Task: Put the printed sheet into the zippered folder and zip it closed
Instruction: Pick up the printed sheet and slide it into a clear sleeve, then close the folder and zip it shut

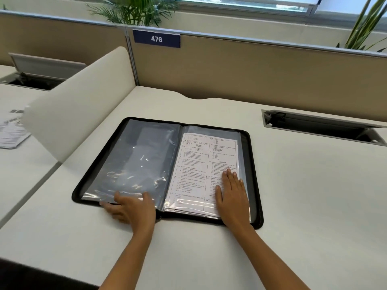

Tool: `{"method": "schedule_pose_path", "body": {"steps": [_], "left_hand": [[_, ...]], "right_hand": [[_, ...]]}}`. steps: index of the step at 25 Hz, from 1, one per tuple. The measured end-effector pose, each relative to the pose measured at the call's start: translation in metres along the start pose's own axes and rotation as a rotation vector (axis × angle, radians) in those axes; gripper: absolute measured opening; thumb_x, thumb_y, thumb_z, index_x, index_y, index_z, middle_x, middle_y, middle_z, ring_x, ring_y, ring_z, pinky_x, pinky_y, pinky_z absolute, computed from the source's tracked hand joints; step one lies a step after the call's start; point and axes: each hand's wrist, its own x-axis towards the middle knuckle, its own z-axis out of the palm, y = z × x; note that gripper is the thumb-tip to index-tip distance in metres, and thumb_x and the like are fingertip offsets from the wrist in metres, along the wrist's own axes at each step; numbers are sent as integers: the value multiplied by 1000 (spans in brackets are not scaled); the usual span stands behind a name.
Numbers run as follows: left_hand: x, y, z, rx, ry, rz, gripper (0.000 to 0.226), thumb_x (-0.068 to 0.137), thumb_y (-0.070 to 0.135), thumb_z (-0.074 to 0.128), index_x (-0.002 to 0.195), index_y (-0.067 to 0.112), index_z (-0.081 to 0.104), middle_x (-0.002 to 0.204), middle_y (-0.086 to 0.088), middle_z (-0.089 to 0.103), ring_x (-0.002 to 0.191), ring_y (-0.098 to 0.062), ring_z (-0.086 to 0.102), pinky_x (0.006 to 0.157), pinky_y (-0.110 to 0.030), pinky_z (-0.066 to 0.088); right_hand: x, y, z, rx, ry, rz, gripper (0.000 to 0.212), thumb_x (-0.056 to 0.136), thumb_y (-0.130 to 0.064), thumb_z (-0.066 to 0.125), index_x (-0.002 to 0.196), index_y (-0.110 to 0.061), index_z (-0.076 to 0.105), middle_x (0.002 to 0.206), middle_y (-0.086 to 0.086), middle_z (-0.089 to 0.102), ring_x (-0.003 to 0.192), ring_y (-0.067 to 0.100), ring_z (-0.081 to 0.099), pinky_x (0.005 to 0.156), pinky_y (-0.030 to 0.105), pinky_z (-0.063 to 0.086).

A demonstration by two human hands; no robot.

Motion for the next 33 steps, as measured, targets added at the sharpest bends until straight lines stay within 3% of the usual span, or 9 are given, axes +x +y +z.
{"method": "schedule_pose_path", "body": {"steps": [7, 12, 15, 17, 21, 24, 27, 30, 33], "left_hand": [[21, -2, -23, -501, 151, -280, 60, 85, 11, 60, 136, 8, 29, 139, -18, 36, 111, -31, 51, 94, -42, 46], [33, -16, -41, -641, 25, -239, 45, 80, 21, 73, 120, 6, 57, 108, -5, 63, 95, -20, 61, 93, -33, 51], [29, -5, -44, -652, -57, -22, 38, 78, 20, 75, 109, 15, 55, 109, -3, 61, 97, -20, 61, 96, -38, 50], [20, 5, -43, -670, -105, 138, 48, 78, 19, 75, 119, 19, 50, 120, -1, 59, 107, -14, 60, 96, -32, 50], [4, 23, -40, -583, -157, 426, 54, 83, 20, 69, 131, 22, 46, 117, 10, 60, 97, 15, 58, 82, -3, 46], [-8, 35, -35, -506, -191, 639, 47, 86, 15, 65, 127, 20, 43, 101, 32, 58, 89, 19, 56, 74, 0, 44], [-22, 50, -33, -460, -229, 803, 41, 85, 19, 61, 118, 28, 38, 84, 23, 57, 76, 9, 59, 63, -7, 45], [-40, 66, -28, -426, -365, 1028, 51, 88, 15, 58, 130, 31, 36, 112, 1, 60, 97, 0, 59, 81, -8, 47], [-62, 72, -10, -354, -559, 1282, 59, 86, 0, 56, 141, 10, 36, 145, -6, 44, 133, -19, 43, 109, -33, 39]], "right_hand": [[-4, -2, -1, 20, 38, -7, 48, 98, -21, 43, 144, -4, 35, 152, 11, 34, 143, 23, 26, 121, 37, 14], [-13, 4, -3, -10, 202, -17, 33, 86, -3, 59, 118, 1, 62, 119, 18, 64, 117, 36, 55, 104, 46, 42], [-22, 10, -8, -10, 269, -40, 30, 75, 4, 64, 104, -2, 68, 95, 14, 64, 88, 34, 60, 80, 41, 51], [-30, 14, -11, -16, 289, -62, 30, 74, 5, 59, 102, -2, 69, 89, 12, 63, 80, 33, 59, 73, 39, 51], [-46, 23, -18, 19, 306, -105, 32, 74, 9, 61, 103, 0, 70, 93, 13, 65, 86, 34, 62, 77, 40, 54], [-58, 27, -23, 10, 303, -75, 40, 69, 12, 68, 105, -5, 71, 91, 11, 62, 85, 32, 60, 75, 39, 52], [-66, 29, -27, 15, 296, 5, 42, 72, 9, 67, 108, -14, 71, 86, 7, 55, 81, 28, 54, 74, 35, 41], [-72, 29, -29, 16, 312, 82, 42, 74, 7, 67, 106, -19, 72, 89, 5, 56, 91, 28, 50, 81, 37, 33], [-79, 30, -32, 79, 348, 256, 36, 77, 2, 66, 101, -24, 72, 99, 2, 60, 103, 27, 43, 84, 39, 28]]}}
